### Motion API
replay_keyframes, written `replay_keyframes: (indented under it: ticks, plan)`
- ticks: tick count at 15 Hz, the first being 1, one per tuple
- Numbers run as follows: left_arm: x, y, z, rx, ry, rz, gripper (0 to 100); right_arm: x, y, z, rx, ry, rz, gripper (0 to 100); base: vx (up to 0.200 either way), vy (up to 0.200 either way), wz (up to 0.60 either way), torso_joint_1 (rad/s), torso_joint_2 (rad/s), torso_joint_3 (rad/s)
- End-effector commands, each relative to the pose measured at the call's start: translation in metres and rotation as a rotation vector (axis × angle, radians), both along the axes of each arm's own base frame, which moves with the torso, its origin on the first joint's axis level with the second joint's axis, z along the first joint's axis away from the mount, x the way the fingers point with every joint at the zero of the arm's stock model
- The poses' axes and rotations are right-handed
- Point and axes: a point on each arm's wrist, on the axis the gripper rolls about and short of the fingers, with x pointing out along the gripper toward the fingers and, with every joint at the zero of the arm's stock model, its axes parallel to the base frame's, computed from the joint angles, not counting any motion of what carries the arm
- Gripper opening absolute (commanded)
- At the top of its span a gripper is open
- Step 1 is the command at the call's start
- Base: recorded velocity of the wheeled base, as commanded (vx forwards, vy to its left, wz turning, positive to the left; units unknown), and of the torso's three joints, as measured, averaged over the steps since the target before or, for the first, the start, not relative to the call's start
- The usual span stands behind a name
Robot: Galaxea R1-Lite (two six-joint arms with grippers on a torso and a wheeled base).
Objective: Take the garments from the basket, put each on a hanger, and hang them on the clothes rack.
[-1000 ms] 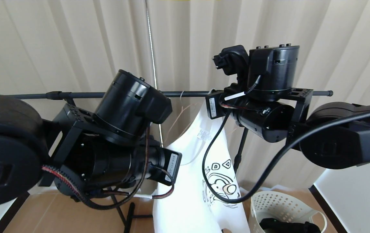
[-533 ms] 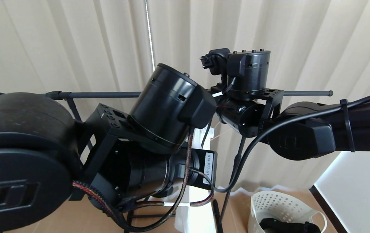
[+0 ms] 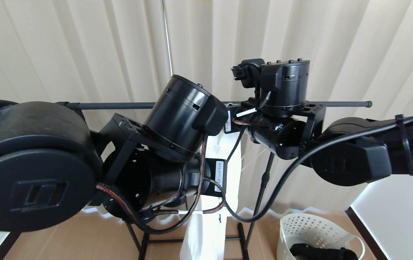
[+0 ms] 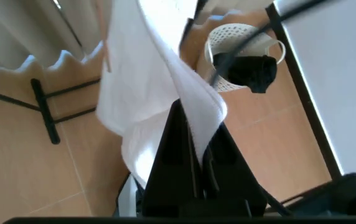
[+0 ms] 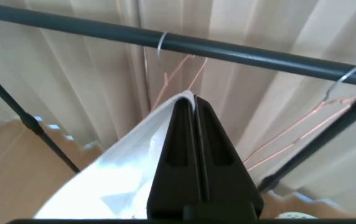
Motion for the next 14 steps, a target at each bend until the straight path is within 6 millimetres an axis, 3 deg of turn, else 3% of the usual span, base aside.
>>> replay_keyframes:
  ticks: [1,4,6,14]
  plan:
    - [0.012,0.013,0.000,0.002,-0.002,0.055,0,-0.022,-0.027,0.013,0.003,-0.005,-0.016,0,0.000,0.000,0.00,0.000,0.00,0.000]
    - [0.029,0.019,0.004,0.024,-0.033,0.074,0,-0.023,-0.056,0.005,-0.018,0.022,-0.087,0,0.000,0.000,0.00,0.000,0.00,0.000]
    - [0.043,0.017,0.004,0.026,-0.041,0.093,0,-0.040,-0.071,0.002,-0.039,0.035,-0.109,0,0.000,0.000,0.00,0.000,0.00,0.000]
    - [0.067,0.000,0.016,0.002,-0.101,0.090,0,-0.050,-0.084,0.008,-0.089,0.018,-0.138,0,0.000,0.000,0.00,0.000,0.00,0.000]
